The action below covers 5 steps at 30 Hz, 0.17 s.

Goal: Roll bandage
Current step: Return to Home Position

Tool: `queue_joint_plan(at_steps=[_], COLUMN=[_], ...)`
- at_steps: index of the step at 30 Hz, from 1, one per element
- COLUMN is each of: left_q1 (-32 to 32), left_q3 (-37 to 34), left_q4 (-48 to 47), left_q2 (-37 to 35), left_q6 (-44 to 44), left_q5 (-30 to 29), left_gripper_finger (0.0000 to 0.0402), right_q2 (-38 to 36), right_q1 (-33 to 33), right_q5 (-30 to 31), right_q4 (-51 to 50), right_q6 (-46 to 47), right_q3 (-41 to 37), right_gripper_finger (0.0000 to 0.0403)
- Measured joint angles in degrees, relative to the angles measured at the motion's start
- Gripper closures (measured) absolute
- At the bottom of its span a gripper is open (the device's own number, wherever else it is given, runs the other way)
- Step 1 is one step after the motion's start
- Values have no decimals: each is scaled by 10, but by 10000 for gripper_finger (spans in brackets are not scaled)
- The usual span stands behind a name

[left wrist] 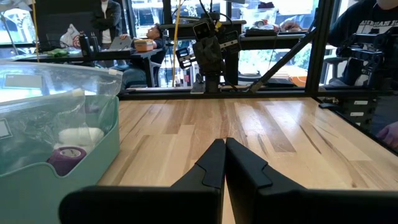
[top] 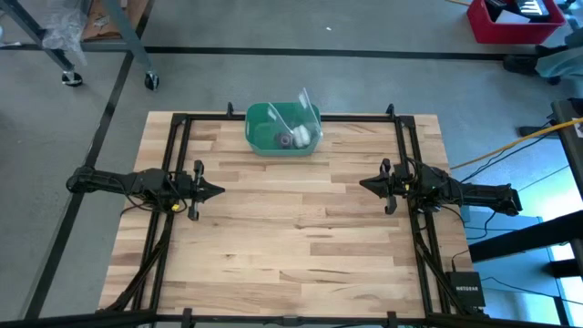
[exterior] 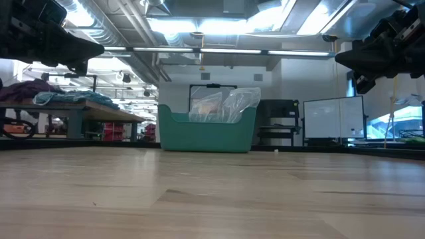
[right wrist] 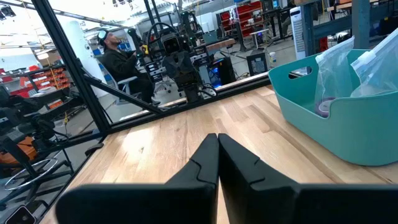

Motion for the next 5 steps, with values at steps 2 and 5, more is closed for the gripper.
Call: queue_joint_plan(at_steps=[2,5], left_q1=[0,0], left_q3=[0,0], left_q4=[0,0], left_q2=[0,0], left_q6=[0,0], left_q5=[0,0], left_gripper_finger=[398,398], right_q2=[0,0], right_q1=[0,0], right_q5=[0,0], right_q4=[0,0], right_q6=[0,0], right_q3=[0,0], right_gripper_finger=[391,391])
